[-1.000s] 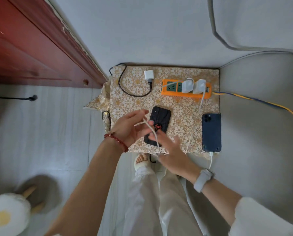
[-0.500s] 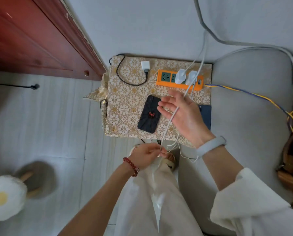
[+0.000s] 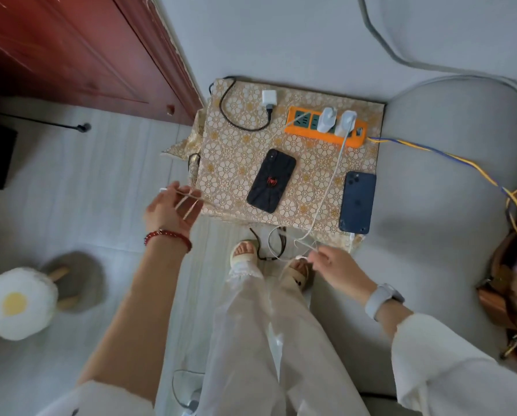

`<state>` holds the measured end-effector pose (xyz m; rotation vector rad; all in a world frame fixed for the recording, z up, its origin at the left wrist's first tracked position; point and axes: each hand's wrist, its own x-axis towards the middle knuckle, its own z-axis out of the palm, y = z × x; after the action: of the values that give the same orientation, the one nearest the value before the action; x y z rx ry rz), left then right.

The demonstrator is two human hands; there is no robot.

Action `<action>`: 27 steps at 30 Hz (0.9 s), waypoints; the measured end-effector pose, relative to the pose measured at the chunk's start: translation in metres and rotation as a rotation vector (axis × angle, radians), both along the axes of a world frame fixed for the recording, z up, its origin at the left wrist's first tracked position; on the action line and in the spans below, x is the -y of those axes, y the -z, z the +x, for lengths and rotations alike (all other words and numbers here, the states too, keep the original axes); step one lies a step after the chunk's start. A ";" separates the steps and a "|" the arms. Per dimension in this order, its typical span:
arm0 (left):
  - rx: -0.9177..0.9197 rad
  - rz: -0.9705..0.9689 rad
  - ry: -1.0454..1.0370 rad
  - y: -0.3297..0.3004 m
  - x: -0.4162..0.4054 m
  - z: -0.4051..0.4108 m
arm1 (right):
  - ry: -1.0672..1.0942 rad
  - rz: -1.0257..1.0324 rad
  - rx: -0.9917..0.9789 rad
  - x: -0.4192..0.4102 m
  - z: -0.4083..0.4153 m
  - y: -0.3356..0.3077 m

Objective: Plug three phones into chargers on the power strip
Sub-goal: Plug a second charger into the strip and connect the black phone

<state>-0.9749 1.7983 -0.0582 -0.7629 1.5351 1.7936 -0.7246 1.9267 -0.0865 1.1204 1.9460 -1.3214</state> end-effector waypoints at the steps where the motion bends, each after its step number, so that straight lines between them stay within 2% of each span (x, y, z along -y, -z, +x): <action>1: 0.002 -0.082 0.038 0.003 0.005 0.000 | -0.001 0.111 0.008 -0.008 0.002 0.004; 5: 0.088 -0.270 0.271 0.020 0.016 0.018 | 0.106 0.543 0.056 -0.033 -0.001 0.004; 7: 0.059 -0.399 0.392 0.028 0.019 0.031 | 0.175 0.540 0.128 -0.042 -0.009 -0.004; 8: 0.017 -0.465 0.463 0.032 0.020 0.039 | 0.282 0.464 0.099 -0.046 -0.012 -0.007; 9: -0.042 -0.534 0.557 0.037 0.023 0.047 | 0.488 0.318 0.026 -0.051 -0.017 -0.011; 12: -0.174 -0.666 0.917 0.045 0.036 0.076 | 1.298 -0.293 -0.316 -0.062 -0.026 -0.031; 13: -0.146 -0.684 1.025 0.048 0.040 0.085 | 1.475 -0.387 -0.416 -0.067 -0.025 -0.033; 15: -0.033 -0.724 1.198 0.055 0.050 0.099 | 1.625 -0.384 -0.494 -0.076 -0.023 -0.036; 17: 0.154 -0.712 1.263 0.064 0.059 0.109 | 1.536 -0.233 -0.464 -0.079 -0.024 -0.036; 18: 0.254 -0.689 1.268 0.067 0.060 0.112 | 1.426 -0.156 -0.440 -0.077 -0.023 -0.034; 20: 0.331 -0.674 1.330 0.075 0.057 0.114 | 1.151 -0.044 -0.412 -0.068 -0.021 -0.030; 23: 0.107 -0.811 1.605 0.087 0.042 0.111 | 0.600 0.177 -0.401 -0.049 -0.018 -0.020; 24: 0.041 -0.856 1.588 0.089 0.035 0.107 | 0.465 0.220 -0.413 -0.043 -0.018 -0.016; 27: -0.131 -0.872 1.445 0.095 0.011 0.088 | 0.379 0.176 -0.387 -0.032 -0.019 -0.003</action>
<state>-0.8869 1.7870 -0.1529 0.2320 2.0659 0.0890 -0.7434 1.9590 -0.0837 1.4618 2.2364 -1.6938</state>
